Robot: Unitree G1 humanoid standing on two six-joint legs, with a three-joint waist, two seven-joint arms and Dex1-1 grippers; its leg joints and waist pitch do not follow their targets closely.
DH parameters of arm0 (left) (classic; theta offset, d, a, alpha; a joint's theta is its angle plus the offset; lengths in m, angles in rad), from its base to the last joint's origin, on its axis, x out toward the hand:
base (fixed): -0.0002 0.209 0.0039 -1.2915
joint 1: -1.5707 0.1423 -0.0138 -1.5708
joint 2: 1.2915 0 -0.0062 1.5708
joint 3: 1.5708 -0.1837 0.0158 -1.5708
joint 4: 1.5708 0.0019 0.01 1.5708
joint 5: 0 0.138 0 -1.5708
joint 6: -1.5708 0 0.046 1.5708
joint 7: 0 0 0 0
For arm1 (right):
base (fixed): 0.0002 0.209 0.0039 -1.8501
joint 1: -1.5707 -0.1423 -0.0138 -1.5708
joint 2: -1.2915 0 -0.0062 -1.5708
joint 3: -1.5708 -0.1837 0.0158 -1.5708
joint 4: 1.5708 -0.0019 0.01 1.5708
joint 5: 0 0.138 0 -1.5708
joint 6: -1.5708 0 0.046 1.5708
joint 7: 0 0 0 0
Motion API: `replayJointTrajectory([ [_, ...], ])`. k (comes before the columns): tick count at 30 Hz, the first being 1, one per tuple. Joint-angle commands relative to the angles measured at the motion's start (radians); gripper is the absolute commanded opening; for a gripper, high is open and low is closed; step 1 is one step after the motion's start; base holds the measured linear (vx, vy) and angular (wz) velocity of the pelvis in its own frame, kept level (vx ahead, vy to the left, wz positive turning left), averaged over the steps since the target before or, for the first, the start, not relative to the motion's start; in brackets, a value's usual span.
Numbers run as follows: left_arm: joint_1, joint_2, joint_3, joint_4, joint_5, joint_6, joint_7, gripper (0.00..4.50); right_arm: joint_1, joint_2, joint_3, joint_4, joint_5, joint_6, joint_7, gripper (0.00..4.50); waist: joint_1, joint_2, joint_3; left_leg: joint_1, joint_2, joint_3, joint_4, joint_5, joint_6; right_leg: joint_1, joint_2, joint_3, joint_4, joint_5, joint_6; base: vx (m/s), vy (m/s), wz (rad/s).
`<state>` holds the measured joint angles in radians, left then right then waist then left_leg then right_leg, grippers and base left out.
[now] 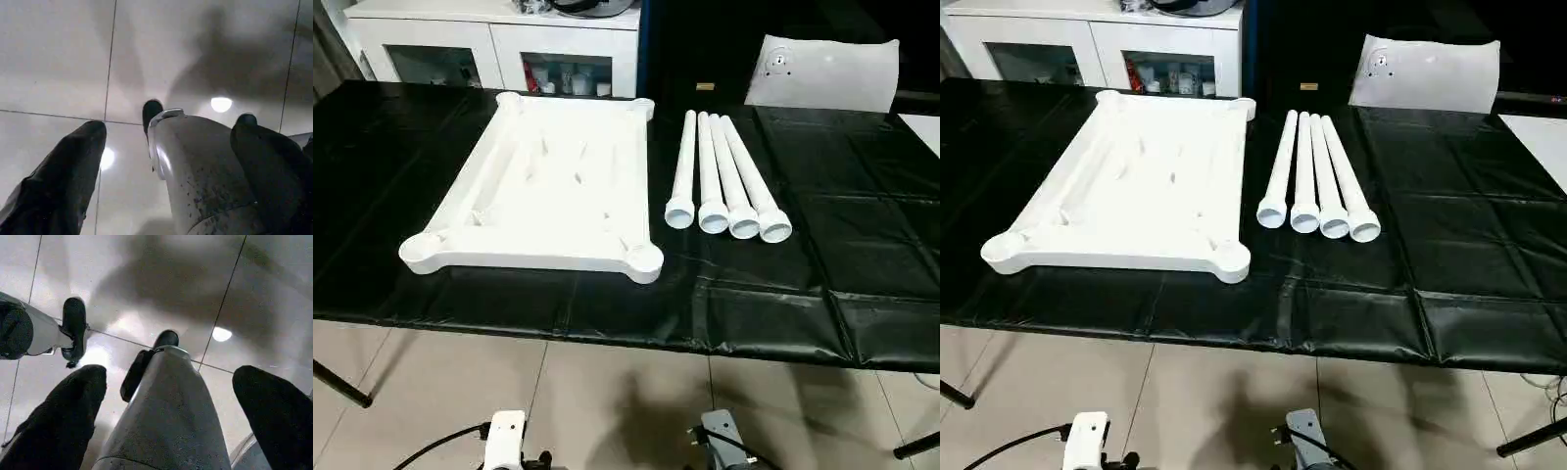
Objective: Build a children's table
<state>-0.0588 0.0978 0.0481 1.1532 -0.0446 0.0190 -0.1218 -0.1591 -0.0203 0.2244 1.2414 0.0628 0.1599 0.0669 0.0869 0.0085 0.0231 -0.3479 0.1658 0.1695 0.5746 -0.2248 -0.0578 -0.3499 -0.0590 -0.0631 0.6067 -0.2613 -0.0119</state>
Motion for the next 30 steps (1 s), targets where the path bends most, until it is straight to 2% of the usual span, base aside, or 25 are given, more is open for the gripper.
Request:
replayJointTrajectory([
  [1,0.015,-0.045,-0.014,0.027,0.001,0.016,-0.006,4.46,0.017,-0.004,-0.002,0.031,-0.009,0.012,-0.003,4.5,-0.008,-0.007,-0.014,-0.003,0.095,-0.029,-0.081,-0.159,0.068,0.018,-0.122,0.07,-0.082,-0.069,-0.209,0.0,0.0,0.0],
  [30,0.015,-0.045,-0.014,0.027,0.001,0.016,-0.006,4.46,0.017,-0.004,-0.002,0.031,-0.009,0.012,-0.003,4.5,-0.008,-0.006,-0.014,-0.002,0.096,-0.03,-0.082,-0.169,0.065,0.017,-0.122,0.07,-0.083,-0.079,-0.208,0.0,0.0,0.0],
])
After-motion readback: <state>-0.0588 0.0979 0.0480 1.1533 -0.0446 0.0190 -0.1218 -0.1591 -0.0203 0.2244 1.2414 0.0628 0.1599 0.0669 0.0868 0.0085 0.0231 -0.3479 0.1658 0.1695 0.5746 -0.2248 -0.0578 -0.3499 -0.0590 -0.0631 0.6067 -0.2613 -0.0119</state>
